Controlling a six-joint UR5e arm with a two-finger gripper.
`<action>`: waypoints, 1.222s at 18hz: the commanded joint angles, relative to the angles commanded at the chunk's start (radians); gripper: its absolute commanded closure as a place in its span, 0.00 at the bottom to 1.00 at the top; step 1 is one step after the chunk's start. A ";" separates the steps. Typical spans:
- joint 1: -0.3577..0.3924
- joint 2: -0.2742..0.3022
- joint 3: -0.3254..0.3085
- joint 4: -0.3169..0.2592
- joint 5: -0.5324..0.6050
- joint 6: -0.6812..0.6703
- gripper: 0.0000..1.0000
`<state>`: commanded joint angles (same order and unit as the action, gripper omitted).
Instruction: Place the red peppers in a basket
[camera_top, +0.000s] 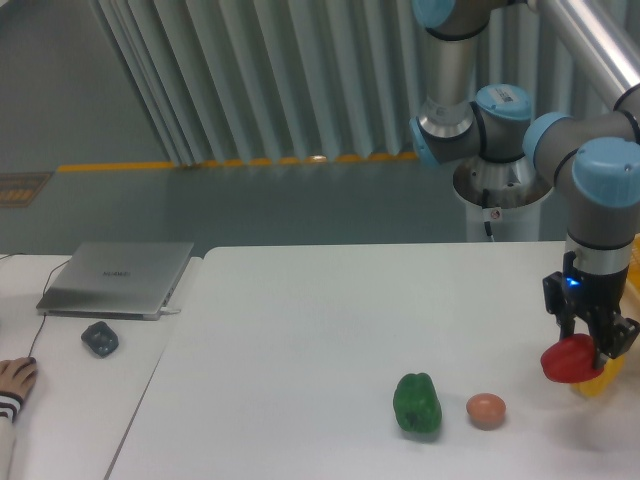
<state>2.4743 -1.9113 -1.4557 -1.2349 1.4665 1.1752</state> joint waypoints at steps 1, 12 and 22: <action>-0.002 -0.002 0.002 0.002 0.000 -0.021 0.63; 0.009 -0.003 -0.006 -0.080 0.014 -0.005 0.63; 0.150 0.037 0.014 -0.176 0.066 0.528 0.63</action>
<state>2.6244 -1.8745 -1.4419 -1.4112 1.5324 1.7036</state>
